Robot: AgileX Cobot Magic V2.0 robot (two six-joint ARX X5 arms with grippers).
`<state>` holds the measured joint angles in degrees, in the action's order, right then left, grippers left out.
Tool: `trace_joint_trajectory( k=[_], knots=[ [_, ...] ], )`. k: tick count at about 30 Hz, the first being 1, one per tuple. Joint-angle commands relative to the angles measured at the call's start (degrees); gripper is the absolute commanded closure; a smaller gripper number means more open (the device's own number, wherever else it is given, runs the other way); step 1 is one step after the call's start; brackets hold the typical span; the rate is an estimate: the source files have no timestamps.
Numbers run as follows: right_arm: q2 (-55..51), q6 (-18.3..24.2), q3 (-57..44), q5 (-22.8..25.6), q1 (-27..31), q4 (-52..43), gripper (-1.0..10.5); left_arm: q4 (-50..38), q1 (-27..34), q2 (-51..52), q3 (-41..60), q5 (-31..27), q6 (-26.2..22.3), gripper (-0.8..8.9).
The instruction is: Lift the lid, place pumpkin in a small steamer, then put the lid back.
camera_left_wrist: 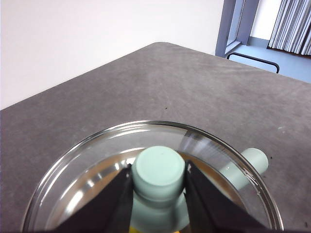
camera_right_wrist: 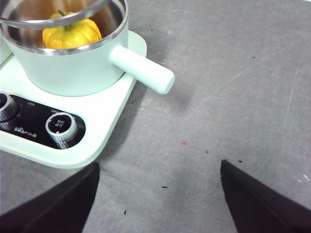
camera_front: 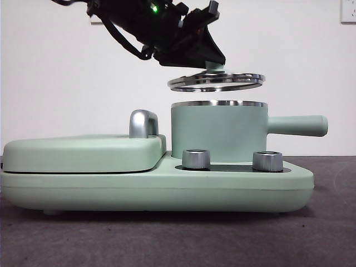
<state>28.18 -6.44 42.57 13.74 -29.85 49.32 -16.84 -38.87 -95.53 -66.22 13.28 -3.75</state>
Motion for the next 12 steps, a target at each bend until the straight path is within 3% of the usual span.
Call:
trace_joint_trajectory(
  k=[1,12],
  knots=[
    [0.1,-1.3,0.1,0.3,-0.2,0.4,5.6,-3.8,-0.6,-2.0,-1.8,0.2,0.2,8.03],
    [0.1,-3.7,0.1,0.3,-0.2,2.0,5.6,-3.7,-0.6,-3.7,-1.8,0.1,-0.3,8.03]
  ],
)
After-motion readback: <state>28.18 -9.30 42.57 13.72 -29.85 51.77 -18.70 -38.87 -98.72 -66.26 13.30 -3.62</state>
